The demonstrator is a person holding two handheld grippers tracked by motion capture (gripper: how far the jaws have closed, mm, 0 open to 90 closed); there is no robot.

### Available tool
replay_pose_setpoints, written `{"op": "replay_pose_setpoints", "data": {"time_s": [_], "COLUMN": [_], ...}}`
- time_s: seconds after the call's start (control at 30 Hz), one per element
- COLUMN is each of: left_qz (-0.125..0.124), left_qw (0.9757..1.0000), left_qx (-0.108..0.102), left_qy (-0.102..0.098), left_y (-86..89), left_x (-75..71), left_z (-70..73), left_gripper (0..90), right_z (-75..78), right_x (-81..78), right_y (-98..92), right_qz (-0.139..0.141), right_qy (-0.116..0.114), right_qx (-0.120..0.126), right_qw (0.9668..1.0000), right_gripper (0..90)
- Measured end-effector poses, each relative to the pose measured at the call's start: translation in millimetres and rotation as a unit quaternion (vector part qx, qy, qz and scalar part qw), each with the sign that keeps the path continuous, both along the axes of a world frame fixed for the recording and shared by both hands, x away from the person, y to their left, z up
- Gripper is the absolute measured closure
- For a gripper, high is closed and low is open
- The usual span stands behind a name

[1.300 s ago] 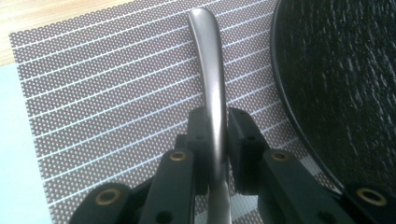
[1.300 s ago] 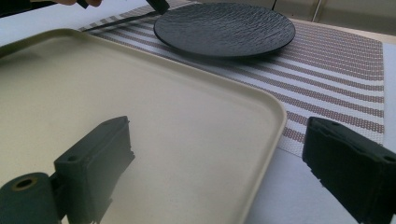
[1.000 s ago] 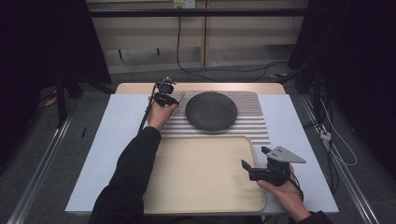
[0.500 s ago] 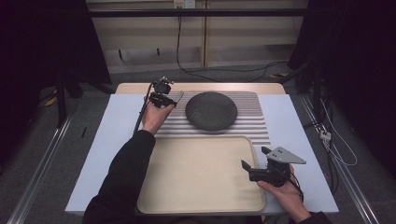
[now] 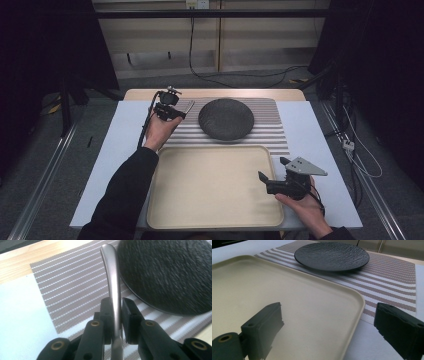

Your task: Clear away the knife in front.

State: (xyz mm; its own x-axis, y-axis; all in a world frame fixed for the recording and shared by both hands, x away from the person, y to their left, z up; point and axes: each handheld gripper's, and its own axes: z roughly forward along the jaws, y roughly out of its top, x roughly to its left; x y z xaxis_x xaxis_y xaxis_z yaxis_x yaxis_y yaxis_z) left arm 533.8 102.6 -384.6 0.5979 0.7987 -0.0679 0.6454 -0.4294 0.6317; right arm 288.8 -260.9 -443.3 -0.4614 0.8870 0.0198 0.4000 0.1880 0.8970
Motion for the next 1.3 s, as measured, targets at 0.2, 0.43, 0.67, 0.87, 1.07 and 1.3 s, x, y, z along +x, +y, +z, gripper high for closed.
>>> {"op": "replay_pose_setpoints", "data": {"time_s": [0.2, 0.43, 0.67, 0.87, 1.07, 1.3], "left_qz": [-0.006, -0.009, -0.02, -0.03, -0.042, -0.054], "left_qw": [1.0, 0.9999, 0.9997, 0.9994, 0.999, 0.9985], "left_qx": [0.004, -0.004, -0.002, -0.002, -0.004, 0.0], "left_qy": [-0.007, -0.008, -0.012, -0.016, -0.013, -0.005], "left_y": [1.2, 9.8, 11.7, 14.9, 15.1, 13.6], "left_x": [-13.7, -28.8, -43.6, -59.2, -73.7, -90.6], "left_z": [4.7, 8.8, 9.5, 14.0, 13.1, 7.0], "left_gripper": [80.1, 80.1, 80.1, 80.1, 80.0, 80.0], "right_z": [0.7, 0.7, 0.1, -0.1, 0.0, -0.1], "right_x": [-0.7, -1.5, 0.6, 0.4, 0.4, 0.8], "right_y": [0.8, 0.5, 1.7, 0.8, 1.4, 1.2], "right_qz": [-0.001, -0.003, -0.003, -0.003, -0.003, -0.003], "right_qy": [-0.002, -0.003, 0.001, -0.001, 0.001, 0.001], "right_qx": [-0.003, -0.005, -0.007, -0.006, -0.006, -0.005], "right_qw": [1.0, 1.0, 1.0, 1.0, 1.0, 1.0], "right_gripper": [8.1, 8.1, 8.1, 8.1, 8.1, 8.0]}}
